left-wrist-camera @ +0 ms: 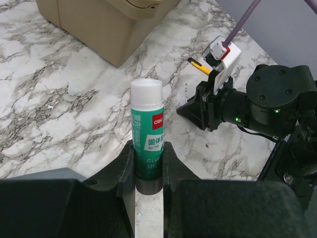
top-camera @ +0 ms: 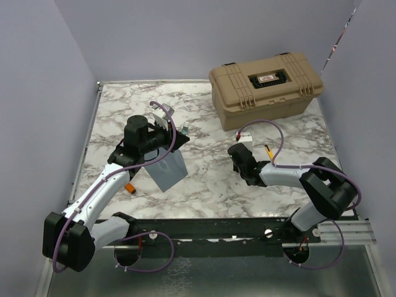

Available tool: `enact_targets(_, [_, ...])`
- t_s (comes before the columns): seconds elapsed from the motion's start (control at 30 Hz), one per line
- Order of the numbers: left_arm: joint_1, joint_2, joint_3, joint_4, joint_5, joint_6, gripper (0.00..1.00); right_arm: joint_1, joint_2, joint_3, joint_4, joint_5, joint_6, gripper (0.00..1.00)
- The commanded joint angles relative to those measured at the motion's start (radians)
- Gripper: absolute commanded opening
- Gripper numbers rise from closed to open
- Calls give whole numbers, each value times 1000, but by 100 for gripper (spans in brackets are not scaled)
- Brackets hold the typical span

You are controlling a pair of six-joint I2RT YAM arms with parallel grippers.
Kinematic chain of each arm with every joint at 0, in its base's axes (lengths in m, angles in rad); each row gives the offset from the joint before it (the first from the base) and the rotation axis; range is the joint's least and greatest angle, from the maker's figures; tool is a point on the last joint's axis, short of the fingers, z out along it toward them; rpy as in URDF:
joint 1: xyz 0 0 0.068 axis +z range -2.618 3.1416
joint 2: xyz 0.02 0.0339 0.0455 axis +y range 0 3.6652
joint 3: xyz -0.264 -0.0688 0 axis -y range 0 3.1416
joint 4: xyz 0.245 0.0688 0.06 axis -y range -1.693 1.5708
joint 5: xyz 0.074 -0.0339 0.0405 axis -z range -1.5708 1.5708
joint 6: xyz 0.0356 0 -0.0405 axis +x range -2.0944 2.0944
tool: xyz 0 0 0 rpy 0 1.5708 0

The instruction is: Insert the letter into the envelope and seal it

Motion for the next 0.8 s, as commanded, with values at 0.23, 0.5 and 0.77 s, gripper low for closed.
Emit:
enact_targets(0.23, [-6, -26, -14, 32, 11, -15, 0, 6, -69, 65, -133, -14, 63, 58])
enact_targets(0.5, [-6, -32, -2, 34, 27, -45, 0, 5, -225, 198, -276, -84, 62, 64])
enact_targets(0.77, [-7, -12, 27, 150, 133, -129, 0, 4, -322, 354, -25, -539, 173, 81])
